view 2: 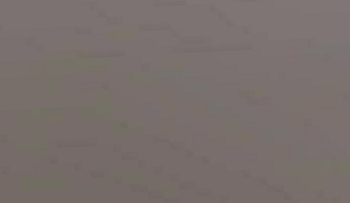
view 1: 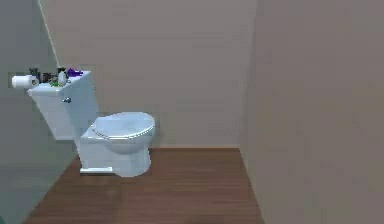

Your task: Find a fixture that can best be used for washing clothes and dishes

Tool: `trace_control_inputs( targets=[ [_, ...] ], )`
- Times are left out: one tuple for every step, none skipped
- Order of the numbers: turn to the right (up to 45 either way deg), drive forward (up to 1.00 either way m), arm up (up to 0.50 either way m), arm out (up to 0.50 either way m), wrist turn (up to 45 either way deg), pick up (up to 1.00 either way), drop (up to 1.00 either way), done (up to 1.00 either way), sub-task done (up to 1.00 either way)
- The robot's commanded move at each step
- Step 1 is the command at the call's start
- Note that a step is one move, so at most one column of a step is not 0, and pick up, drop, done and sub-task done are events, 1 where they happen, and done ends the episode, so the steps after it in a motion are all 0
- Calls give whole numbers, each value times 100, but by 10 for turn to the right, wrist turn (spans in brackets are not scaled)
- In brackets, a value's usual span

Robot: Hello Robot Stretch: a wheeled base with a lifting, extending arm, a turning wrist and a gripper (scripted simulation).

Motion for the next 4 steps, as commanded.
trace_control_inputs(
  targets=[
    [-450, 0, 0, 0, 0, 0, 0, 0, 0],
    [-450, 0, 0, 0, 0, 0, 0, 0, 0],
    [-450, 0, 0, 0, 0, 0, 0, 0, 0],
    [-330, 0, 0, 0, 0, 0, 0, 0, 0]
  ],
)
